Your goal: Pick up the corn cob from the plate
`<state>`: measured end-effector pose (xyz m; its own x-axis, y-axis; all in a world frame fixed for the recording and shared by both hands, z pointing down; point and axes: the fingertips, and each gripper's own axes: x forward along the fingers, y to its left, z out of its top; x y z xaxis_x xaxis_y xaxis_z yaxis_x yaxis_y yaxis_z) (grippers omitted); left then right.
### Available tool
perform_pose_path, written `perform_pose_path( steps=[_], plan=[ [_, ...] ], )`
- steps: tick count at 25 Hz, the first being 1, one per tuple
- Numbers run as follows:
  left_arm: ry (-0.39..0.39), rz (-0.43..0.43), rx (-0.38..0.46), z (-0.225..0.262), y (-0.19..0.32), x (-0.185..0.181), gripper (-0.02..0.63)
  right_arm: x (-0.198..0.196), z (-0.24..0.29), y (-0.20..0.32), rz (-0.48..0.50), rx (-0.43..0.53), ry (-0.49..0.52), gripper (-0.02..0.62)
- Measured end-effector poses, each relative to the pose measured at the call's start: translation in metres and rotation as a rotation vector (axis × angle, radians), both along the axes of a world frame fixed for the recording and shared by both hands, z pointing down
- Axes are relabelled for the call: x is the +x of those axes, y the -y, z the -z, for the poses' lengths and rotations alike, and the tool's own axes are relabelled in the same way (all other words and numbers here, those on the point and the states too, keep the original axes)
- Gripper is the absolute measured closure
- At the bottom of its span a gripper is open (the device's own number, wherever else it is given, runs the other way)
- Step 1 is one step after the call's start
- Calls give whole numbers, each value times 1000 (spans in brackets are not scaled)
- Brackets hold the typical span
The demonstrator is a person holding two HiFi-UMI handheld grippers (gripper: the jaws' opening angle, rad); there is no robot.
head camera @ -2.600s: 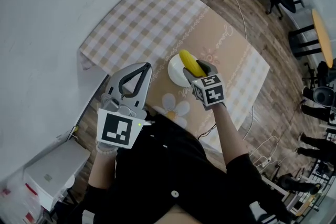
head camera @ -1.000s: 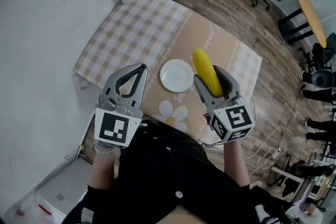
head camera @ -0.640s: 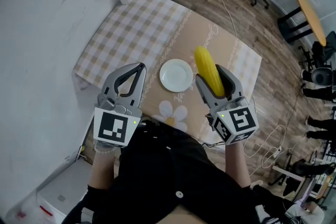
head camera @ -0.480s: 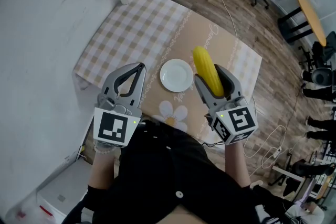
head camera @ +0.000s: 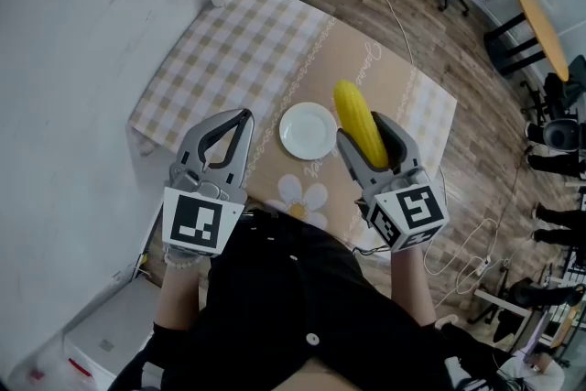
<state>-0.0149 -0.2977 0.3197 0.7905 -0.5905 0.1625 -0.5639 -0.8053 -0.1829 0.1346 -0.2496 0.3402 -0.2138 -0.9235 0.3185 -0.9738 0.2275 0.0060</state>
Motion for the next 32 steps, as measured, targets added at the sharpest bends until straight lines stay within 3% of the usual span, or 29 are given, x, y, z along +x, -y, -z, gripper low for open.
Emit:
perform_pose_path(
  steps=[32],
  plan=[
    [-7,31,5,2,-6,-9,594,-5,0,-5,12,10,-13,342]
  ],
)
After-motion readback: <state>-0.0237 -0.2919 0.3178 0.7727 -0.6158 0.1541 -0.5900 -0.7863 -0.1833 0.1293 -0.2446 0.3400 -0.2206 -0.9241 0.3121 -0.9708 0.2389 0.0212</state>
